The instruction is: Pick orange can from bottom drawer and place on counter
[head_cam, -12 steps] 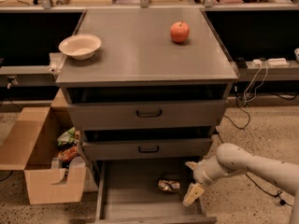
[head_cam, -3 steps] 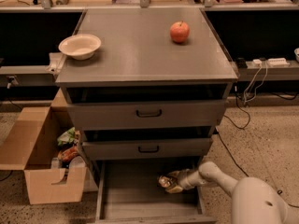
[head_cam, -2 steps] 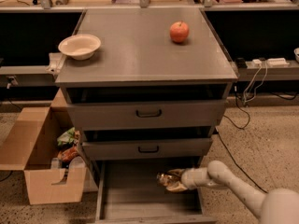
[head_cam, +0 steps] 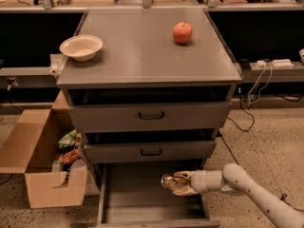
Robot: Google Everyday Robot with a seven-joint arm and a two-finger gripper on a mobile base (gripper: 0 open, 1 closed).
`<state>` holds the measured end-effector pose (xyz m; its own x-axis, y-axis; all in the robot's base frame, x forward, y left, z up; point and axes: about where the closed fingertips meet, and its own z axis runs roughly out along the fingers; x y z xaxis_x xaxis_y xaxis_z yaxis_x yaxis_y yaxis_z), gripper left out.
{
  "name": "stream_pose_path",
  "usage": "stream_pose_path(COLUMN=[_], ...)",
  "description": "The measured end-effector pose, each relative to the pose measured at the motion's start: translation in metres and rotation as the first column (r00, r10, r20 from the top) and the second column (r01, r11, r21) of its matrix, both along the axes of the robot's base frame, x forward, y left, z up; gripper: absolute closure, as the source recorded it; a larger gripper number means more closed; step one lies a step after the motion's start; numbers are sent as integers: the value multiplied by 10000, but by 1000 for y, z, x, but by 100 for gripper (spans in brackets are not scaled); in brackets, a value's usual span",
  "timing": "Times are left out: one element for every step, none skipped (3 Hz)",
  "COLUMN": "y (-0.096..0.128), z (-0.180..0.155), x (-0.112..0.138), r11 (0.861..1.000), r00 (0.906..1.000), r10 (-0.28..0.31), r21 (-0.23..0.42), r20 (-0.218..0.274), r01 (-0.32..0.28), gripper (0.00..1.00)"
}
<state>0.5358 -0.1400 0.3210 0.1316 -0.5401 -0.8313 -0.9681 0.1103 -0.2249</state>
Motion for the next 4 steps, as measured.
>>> stream_pose_path(y=[14, 48, 90, 90], z=[24, 101, 177, 177], x=[-12, -39, -74, -74], r11=[9984, 9833, 9500, 9500], r00=[9979, 9716, 9199, 9199], r10=[551, 1813, 3101, 3102], r21=[106, -141, -414, -413], r20=[351, 1523, 2400, 2400], r01=[-555, -1813, -3095, -3096], gripper=[100, 100, 100, 100])
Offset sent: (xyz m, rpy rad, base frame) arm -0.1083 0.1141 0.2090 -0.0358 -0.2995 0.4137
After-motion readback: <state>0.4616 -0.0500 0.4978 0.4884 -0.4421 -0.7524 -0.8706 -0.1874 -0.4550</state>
